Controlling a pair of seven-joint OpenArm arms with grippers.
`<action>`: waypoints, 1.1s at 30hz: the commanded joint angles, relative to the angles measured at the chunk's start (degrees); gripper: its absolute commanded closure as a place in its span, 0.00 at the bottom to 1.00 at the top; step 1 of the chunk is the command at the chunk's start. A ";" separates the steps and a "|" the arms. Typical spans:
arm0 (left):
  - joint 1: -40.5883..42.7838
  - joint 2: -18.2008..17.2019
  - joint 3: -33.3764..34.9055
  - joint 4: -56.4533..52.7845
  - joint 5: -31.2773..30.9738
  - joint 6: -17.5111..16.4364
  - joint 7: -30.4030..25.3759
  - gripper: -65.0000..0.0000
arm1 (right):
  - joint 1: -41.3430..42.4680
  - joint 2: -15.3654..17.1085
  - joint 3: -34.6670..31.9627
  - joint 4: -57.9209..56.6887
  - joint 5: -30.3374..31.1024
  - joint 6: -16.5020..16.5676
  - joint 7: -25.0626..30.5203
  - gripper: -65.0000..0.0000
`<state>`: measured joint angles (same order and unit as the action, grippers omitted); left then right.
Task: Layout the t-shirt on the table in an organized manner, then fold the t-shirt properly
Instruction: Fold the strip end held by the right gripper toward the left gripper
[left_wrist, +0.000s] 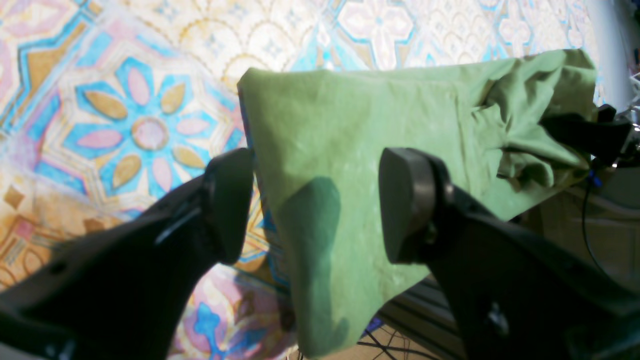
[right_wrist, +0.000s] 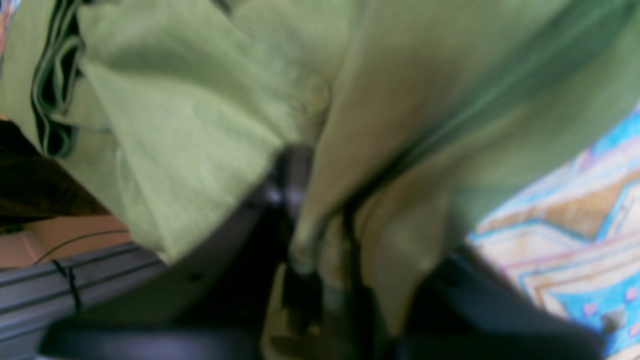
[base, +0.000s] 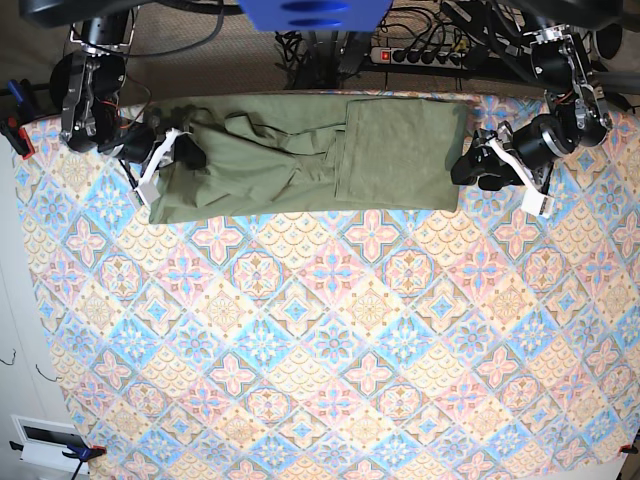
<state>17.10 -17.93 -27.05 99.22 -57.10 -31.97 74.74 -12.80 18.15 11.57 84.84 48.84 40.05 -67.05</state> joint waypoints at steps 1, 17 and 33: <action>-0.27 -0.66 -0.42 0.96 -1.32 -0.43 -0.94 0.41 | 1.15 0.88 1.04 0.39 -0.27 -0.05 0.45 1.00; -1.32 0.22 -0.34 0.96 -0.96 -0.43 -0.94 0.46 | 10.47 1.41 16.51 -4.44 -17.76 -0.05 0.36 1.00; -2.73 6.20 -0.16 0.78 6.95 -0.17 -2.17 1.00 | 5.98 0.88 2.36 18.85 -19.87 -0.05 -0.16 1.00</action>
<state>14.81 -11.64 -27.16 99.20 -48.51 -31.83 73.76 -7.79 18.11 13.56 102.61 27.70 39.97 -68.71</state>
